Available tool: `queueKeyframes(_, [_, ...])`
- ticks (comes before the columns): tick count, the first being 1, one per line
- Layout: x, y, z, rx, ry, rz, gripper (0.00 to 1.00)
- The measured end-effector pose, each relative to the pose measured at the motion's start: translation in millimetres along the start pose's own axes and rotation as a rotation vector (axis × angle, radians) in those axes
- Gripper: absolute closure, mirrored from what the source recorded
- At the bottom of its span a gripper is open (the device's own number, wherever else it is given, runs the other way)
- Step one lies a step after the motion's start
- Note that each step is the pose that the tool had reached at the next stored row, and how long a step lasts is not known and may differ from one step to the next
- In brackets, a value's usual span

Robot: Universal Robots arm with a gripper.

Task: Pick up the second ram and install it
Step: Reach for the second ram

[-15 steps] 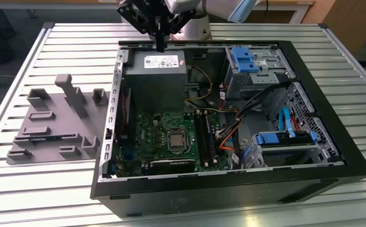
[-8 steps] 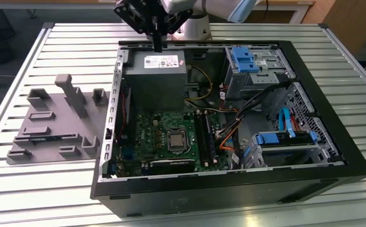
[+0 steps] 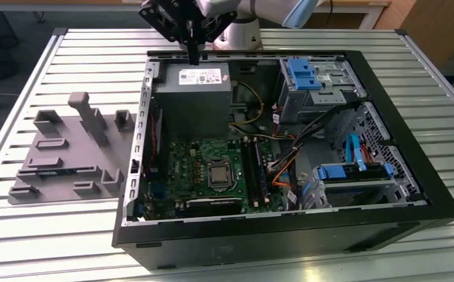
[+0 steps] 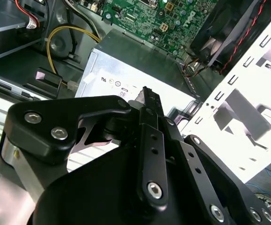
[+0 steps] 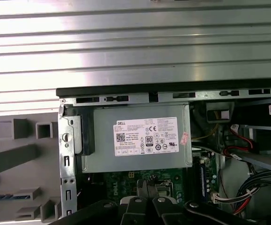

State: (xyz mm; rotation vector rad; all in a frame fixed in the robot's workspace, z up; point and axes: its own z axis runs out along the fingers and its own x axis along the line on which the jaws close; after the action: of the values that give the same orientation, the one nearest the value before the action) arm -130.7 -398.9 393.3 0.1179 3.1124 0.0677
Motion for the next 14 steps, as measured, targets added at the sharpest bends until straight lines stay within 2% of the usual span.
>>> queueKeyframes(14, [5.2,-0.4,-0.2,0.0000,0.0001,0.000,0.89])
